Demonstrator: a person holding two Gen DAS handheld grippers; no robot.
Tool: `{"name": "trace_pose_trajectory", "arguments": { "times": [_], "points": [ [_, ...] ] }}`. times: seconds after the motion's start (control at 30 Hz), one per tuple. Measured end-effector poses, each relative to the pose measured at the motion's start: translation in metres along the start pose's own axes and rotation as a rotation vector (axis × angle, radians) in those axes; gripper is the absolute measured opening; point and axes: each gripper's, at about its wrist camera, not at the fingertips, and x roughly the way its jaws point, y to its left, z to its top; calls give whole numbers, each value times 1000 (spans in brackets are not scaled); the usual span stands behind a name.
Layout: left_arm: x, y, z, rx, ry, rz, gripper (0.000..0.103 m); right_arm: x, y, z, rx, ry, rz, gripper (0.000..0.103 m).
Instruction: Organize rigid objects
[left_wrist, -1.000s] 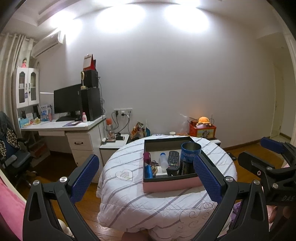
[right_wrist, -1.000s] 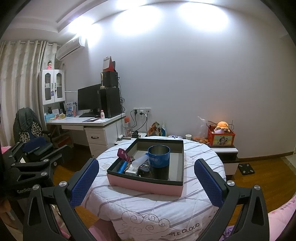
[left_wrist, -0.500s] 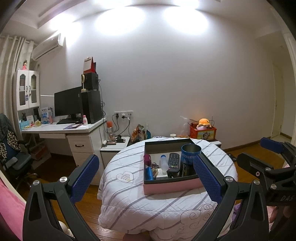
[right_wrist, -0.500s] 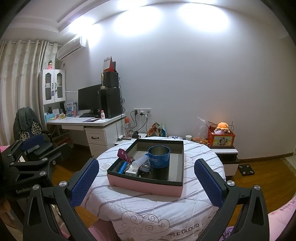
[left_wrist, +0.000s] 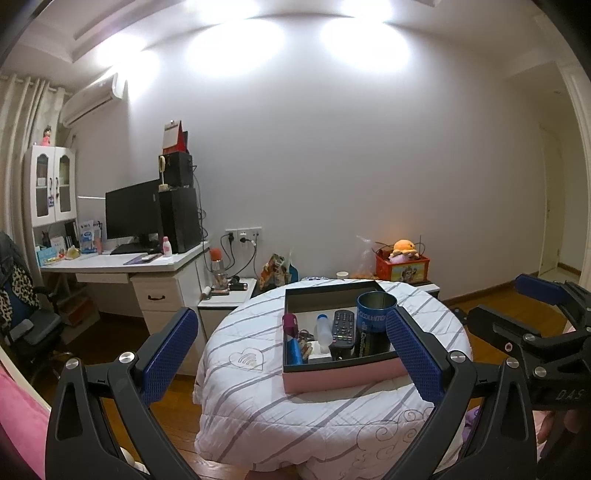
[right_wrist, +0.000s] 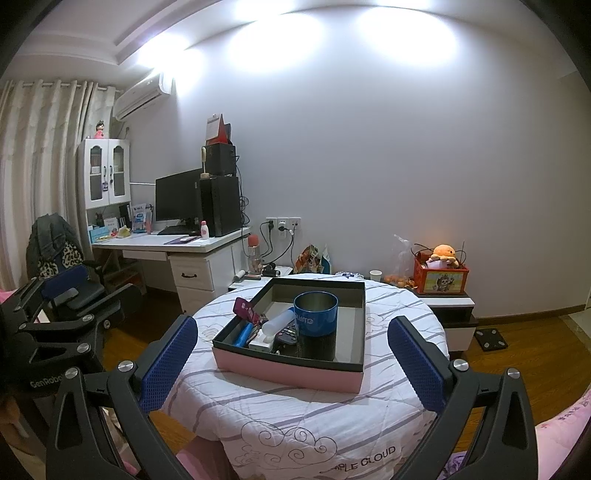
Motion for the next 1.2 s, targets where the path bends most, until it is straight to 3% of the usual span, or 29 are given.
{"name": "trace_pose_trajectory", "arguments": {
  "times": [0.4, 1.2],
  "points": [
    [2, 3, 1, -34, -5, -36, 103, 0, 2, -1, -8, 5, 0, 103],
    [3, 1, 0, -21, -2, -28, 103, 1, 1, -1, -11, 5, 1, 103]
  ]
}}
